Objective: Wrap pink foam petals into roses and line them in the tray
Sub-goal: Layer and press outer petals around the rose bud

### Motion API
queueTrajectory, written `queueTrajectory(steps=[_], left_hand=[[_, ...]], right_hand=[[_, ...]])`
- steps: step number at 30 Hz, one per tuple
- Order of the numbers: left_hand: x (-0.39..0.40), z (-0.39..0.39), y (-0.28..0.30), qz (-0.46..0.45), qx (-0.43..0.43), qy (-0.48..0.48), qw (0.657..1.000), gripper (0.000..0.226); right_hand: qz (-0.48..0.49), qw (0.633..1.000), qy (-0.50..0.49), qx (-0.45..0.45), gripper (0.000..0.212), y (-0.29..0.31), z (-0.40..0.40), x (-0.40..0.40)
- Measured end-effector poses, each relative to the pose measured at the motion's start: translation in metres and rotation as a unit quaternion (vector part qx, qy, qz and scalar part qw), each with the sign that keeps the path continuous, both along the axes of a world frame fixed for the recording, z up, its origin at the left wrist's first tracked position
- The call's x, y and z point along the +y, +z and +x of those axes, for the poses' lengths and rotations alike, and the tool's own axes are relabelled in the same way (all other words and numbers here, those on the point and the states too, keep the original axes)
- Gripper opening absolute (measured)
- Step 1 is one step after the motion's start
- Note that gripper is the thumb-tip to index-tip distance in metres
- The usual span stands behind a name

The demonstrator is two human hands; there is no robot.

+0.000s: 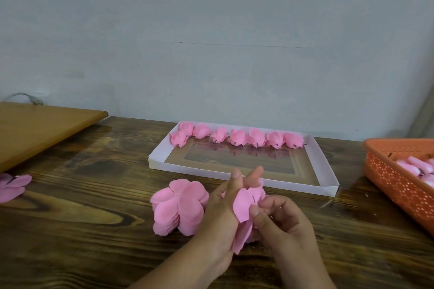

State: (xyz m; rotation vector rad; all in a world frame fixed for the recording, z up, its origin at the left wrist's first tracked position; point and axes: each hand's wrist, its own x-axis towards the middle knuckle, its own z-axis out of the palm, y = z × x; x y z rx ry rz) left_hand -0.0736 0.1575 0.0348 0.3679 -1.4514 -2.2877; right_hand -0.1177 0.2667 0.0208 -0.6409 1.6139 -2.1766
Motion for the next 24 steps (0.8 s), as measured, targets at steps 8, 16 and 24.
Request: queueTrajectory(steps=[8, 16, 24], left_hand=[[0.0016, 0.0024, 0.0011, -0.051, 0.014, 0.004, 0.999, 0.049], [-0.0008, 0.0023, 0.0004, -0.105, 0.037, -0.014, 0.994, 0.072], [-0.0038, -0.0005, -0.0072, -0.165, 0.054, 0.027, 0.984, 0.059]], right_hand=[[-0.037, 0.985, 0.070, -0.152, 0.027, 0.0027, -0.0042, -0.0034], [-0.052, 0.982, 0.088, -0.159, 0.020, 0.0046, -0.0057, -0.0039], [-0.039, 0.993, 0.066, -0.089, 0.025, 0.0001, -0.0074, -0.0013]])
